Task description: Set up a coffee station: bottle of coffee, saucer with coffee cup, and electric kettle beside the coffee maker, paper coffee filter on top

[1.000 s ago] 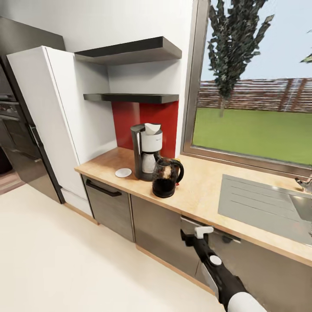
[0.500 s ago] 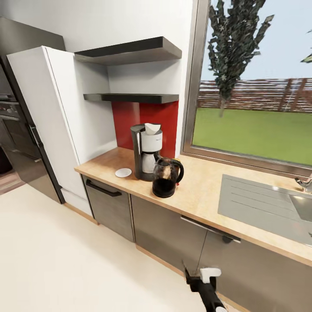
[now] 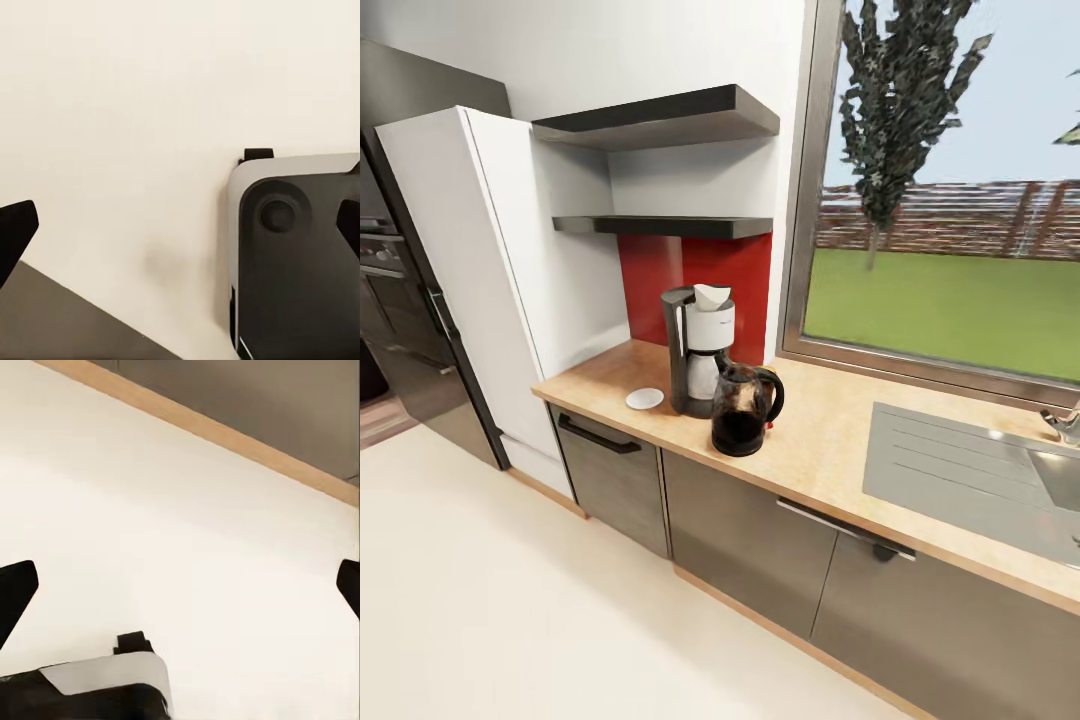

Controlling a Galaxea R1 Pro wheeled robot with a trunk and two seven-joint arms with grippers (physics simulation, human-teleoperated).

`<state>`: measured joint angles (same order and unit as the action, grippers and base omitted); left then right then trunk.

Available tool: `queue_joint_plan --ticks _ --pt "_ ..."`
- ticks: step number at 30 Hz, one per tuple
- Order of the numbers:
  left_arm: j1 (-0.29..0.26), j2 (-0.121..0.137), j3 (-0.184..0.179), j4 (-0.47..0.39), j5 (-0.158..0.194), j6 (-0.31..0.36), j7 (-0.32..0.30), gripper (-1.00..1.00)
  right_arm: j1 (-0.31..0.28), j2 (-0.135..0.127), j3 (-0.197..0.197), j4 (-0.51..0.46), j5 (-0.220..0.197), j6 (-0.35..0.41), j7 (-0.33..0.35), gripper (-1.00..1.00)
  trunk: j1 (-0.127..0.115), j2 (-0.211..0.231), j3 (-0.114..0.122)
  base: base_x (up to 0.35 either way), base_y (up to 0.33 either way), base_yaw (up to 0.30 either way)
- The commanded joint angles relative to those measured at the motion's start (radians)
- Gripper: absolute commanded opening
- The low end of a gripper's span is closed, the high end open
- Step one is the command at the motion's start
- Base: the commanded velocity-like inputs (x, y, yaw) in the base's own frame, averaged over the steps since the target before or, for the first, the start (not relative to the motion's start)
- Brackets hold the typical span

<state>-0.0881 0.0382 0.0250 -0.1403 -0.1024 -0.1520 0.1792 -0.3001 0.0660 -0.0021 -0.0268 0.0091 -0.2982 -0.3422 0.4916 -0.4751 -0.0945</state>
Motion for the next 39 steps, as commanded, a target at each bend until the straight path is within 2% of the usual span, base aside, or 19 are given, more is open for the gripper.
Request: queue_joint_plan --ticks 1,5,7,8,9,10,14,16,17,21,27,31,39 --pt "-0.001 0.001 0.003 0.002 -0.011 -0.003 0.004 1.00 0.012 0.002 0.002 0.001 0.002 0.025 -0.003 1.00 0.001 -0.002 -0.002 0.000 0.000 0.000" --pt "-0.001 0.003 0.003 0.003 -0.012 -0.001 0.003 1.00 0.025 0.002 0.002 0.001 0.002 0.050 -0.004 1.00 0.001 -0.002 -0.002 0.000 0.000 0.000" --pt "0.000 0.003 0.003 0.014 -0.011 0.000 0.003 1.00 0.034 0.002 0.001 0.001 0.000 0.088 -0.006 1.00 0.001 -0.002 -0.002 0.000 0.000 0.000" --pt "0.001 0.003 0.003 0.022 -0.011 0.000 0.003 1.00 0.035 0.002 0.000 0.000 -0.012 0.118 -0.006 1.00 0.001 -0.002 -0.002 0.000 0.000 0.000" --pt "0.001 0.003 0.003 0.030 -0.011 0.000 0.003 1.00 0.037 0.003 0.000 0.000 -0.060 0.163 -0.005 1.00 0.001 -0.002 -0.002 0.000 0.000 0.000" --pt "0.001 0.003 0.003 0.032 -0.011 0.000 0.003 1.00 0.037 0.003 0.000 -0.001 -0.077 0.172 -0.004 1.00 0.001 -0.002 -0.002 0.000 0.000 0.000" --pt "0.001 0.003 0.003 0.034 -0.011 0.002 0.003 1.00 0.037 0.006 0.001 0.000 -0.103 0.184 -0.004 1.00 0.001 -0.002 -0.002 0.000 0.000 0.000" --pt "0.001 0.002 0.003 0.041 -0.010 0.003 0.003 1.00 0.038 0.011 0.001 0.000 -0.107 0.188 -0.005 1.00 0.001 -0.002 -0.002 0.000 0.000 0.000" --pt "0.001 0.000 0.006 0.082 -0.007 0.003 0.007 1.00 0.038 0.014 0.001 0.001 -0.110 0.189 -0.003 1.00 0.001 -0.002 -0.001 0.000 0.000 -0.253" --pt "0.001 -0.006 0.009 0.099 -0.005 0.000 0.008 1.00 0.038 0.012 0.001 0.001 -0.109 0.189 -0.002 1.00 0.001 -0.002 -0.001 0.000 0.000 -0.282" --pt "0.001 -0.007 0.011 0.104 -0.003 -0.001 0.008 1.00 0.051 -0.001 0.001 0.002 -0.109 0.189 0.000 1.00 0.001 -0.002 -0.001 0.000 0.000 -0.297" --pt "0.001 -0.006 0.012 0.105 -0.001 0.001 0.009 1.00 0.060 -0.019 0.002 0.002 -0.109 0.189 0.000 1.00 0.001 -0.002 -0.001 0.000 0.000 -0.300" --pt "0.002 -0.002 0.012 0.106 -0.002 0.003 0.010 1.00 0.070 -0.023 0.002 0.002 -0.109 0.189 0.000 1.00 0.001 -0.002 -0.001 0.000 0.000 -0.300"
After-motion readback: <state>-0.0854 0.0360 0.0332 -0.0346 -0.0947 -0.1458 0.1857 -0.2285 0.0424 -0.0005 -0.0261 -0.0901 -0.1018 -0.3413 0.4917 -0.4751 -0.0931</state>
